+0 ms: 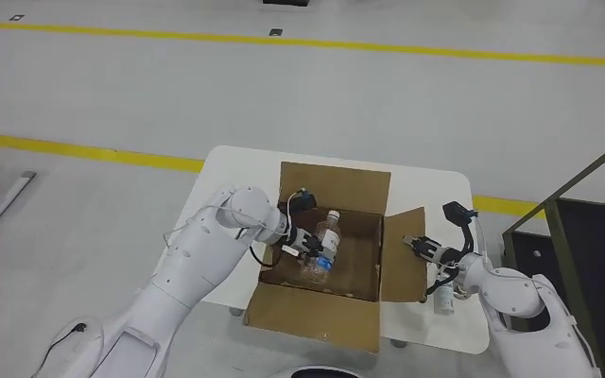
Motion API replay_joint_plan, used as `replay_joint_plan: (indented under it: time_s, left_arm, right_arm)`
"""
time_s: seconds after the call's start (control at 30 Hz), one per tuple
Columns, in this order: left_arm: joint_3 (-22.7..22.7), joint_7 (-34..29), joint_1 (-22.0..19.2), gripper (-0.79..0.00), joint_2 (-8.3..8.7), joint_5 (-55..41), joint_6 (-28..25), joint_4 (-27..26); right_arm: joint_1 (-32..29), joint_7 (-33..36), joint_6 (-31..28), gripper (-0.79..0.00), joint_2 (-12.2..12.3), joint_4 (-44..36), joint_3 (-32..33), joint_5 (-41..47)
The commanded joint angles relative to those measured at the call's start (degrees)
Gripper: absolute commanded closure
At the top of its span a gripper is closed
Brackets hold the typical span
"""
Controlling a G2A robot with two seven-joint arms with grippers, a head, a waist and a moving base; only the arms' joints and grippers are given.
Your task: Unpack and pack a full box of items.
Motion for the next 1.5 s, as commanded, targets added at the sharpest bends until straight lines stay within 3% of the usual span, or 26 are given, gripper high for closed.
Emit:
replay_joint_plan:
  time_s: [0.0, 0.37, 0.73, 0.77, 0.8, 0.87, 0.93, 0.97, 1.0, 1.47]
  left_arm:
    - [1.35, 0.68, -0.52, 0.000, -0.47, 1.01, 2.83, 2.03]
    - [9.98, 3.26, -4.93, 0.000, -4.00, 8.72, 10.00, 10.85]
    - [13.89, 4.71, -6.68, 0.000, -7.56, 9.09, 8.43, 18.36]
    - [14.15, 4.87, -6.80, -0.028, -7.85, 9.16, 8.26, 18.92]
    - [14.42, 5.03, -6.89, -0.182, -8.15, 9.23, 8.15, 19.44]
    - [14.83, 5.12, -7.03, -0.271, -8.74, 9.16, 8.26, 20.61]
    - [15.34, 5.23, -7.29, -0.443, -9.33, 9.43, 8.28, 21.35]
    - [15.49, 5.19, -7.30, -0.754, -9.61, 9.28, 8.29, 21.76]
    - [15.80, 5.11, -7.36, -0.785, -9.90, 9.48, 8.31, 22.20]
    - [16.18, 5.61, -9.07, -0.785, -12.72, 8.72, 6.23, 26.98]
  right_arm:
    - [-0.07, -0.13, 0.05, 0.000, 0.05, -0.09, 0.01, -0.06]
    - [-0.12, -0.36, 0.15, 0.000, 0.30, -0.39, -0.18, 0.13]
    - [0.08, -0.52, -0.41, 0.000, 0.56, 0.42, -0.41, 0.13]
    - [0.13, -0.56, -0.45, 0.000, 0.58, 0.52, -0.50, 0.13]
    - [0.17, -0.53, -0.53, 0.000, 0.59, 0.61, -0.64, 0.02]
    - [0.28, -0.60, -0.68, 0.000, 0.62, 0.88, -0.89, -0.02]
    - [0.43, -0.65, -0.66, 0.000, 0.64, 1.06, -1.09, -0.04]
    - [0.47, -0.66, -0.72, 0.000, 0.66, 1.12, -1.19, -0.04]
    - [0.51, -0.69, -0.77, 0.000, 0.67, 1.19, -1.25, -0.03]
    - [0.36, -0.89, -0.66, 0.000, 1.00, 0.87, -1.14, 0.02]
